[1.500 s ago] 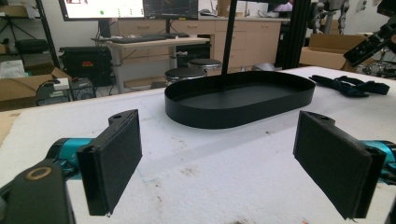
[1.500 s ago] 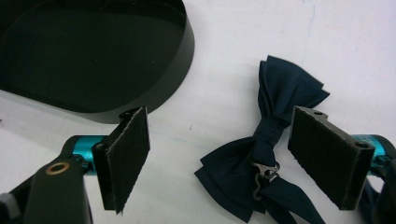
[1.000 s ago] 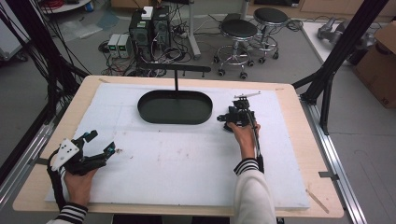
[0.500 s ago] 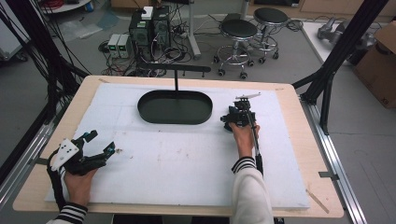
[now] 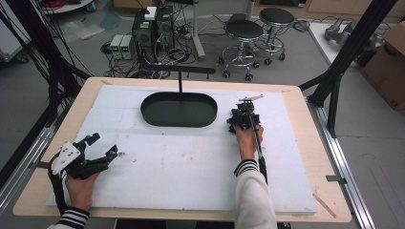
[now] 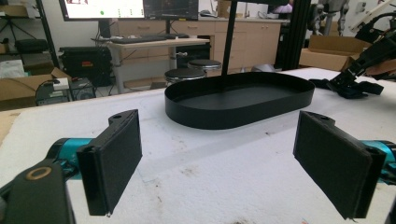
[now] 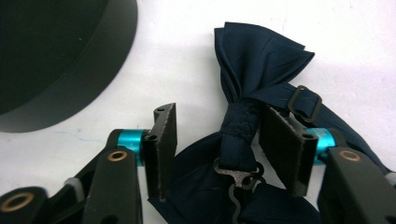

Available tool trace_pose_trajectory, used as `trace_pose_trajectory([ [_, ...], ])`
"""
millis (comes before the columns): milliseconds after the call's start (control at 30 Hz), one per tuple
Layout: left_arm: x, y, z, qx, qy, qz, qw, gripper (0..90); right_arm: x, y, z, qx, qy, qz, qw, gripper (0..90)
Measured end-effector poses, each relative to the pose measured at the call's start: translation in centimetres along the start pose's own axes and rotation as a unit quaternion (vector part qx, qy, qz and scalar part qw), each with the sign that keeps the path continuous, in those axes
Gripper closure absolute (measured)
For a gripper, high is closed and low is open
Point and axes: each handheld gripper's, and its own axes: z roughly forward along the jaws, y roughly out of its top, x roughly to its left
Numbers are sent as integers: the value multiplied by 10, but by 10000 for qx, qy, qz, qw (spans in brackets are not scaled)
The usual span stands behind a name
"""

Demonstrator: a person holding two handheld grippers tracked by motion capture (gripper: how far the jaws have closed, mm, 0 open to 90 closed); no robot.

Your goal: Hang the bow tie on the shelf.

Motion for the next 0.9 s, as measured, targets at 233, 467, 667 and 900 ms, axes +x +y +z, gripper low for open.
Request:
trace_pose_trajectory([
  [233,0,0,0,-5,-3,-1,10000,157,6,0,0,81,-272,-188,9994,527],
  [467,0,0,0,-7,-3,-2,10000,157,13,0,1,135,-482,-378,9980,585],
  [667,0,0,0,-6,-4,-1,10000,157,12,0,0,100,-415,-328,9985,725],
  [900,0,0,0,-6,-3,-4,10000,157,5,-1,-3,57,-210,-70,9997,748],
])
